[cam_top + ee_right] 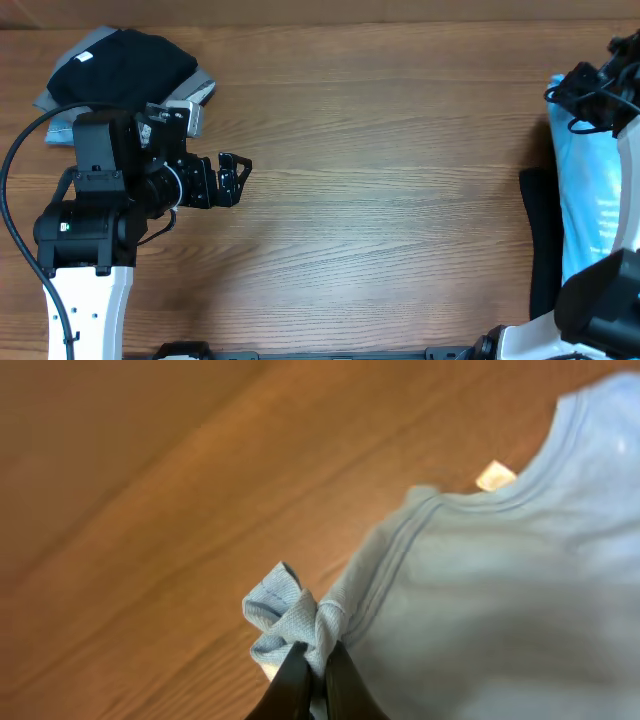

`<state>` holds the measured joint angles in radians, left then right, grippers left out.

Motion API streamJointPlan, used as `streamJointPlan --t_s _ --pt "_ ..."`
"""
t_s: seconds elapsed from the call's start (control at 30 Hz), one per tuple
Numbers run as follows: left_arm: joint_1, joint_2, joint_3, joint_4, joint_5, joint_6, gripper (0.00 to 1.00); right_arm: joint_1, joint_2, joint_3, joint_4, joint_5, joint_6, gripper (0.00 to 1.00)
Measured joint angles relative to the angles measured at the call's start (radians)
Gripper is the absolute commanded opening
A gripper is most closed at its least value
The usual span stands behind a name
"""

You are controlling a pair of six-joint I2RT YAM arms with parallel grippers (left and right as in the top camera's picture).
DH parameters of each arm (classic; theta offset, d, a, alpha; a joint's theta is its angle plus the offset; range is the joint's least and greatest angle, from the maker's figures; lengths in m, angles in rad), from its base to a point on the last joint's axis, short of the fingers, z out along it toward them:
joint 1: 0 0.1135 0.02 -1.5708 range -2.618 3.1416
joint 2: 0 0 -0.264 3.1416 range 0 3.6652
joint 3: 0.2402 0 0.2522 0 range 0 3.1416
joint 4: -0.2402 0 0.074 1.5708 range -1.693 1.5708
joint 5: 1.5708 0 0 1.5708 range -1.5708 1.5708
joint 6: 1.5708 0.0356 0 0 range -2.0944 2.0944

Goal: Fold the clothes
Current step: 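Drag the T-shirt leftward to the table center with the right gripper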

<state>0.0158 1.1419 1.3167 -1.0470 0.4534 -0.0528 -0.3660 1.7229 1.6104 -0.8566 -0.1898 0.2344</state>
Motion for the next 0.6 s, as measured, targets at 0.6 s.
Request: streamJointPlan --t_s 0.6 --pt "0.000 0.005 0.218 -0.014 -0.010 0.004 1.00 0.629 -0.181 0.131 -0.098 -0.223 -0.012 0.34"
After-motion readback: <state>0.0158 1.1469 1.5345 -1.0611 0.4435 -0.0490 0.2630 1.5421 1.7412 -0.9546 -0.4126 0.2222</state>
